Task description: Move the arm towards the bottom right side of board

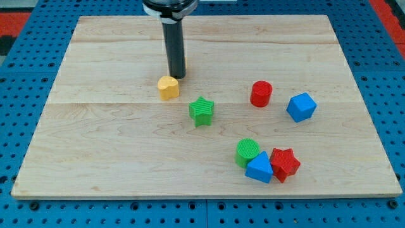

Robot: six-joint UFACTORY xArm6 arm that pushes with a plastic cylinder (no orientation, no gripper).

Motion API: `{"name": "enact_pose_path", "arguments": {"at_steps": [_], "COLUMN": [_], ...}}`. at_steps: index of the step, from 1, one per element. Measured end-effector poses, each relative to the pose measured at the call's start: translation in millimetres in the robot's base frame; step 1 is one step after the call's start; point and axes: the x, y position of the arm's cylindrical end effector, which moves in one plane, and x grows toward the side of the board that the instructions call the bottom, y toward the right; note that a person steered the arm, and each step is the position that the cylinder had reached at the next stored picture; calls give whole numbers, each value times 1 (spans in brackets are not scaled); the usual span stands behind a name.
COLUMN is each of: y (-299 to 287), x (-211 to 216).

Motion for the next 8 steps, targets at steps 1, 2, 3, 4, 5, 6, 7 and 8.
{"name": "enact_pose_path", "arguments": {"at_steps": [1, 2, 3, 4, 5, 6, 7, 8], "y": [35, 69, 84, 124, 188, 247, 271, 263], "x": [18, 50, 73, 96, 112, 137, 172, 193]}}
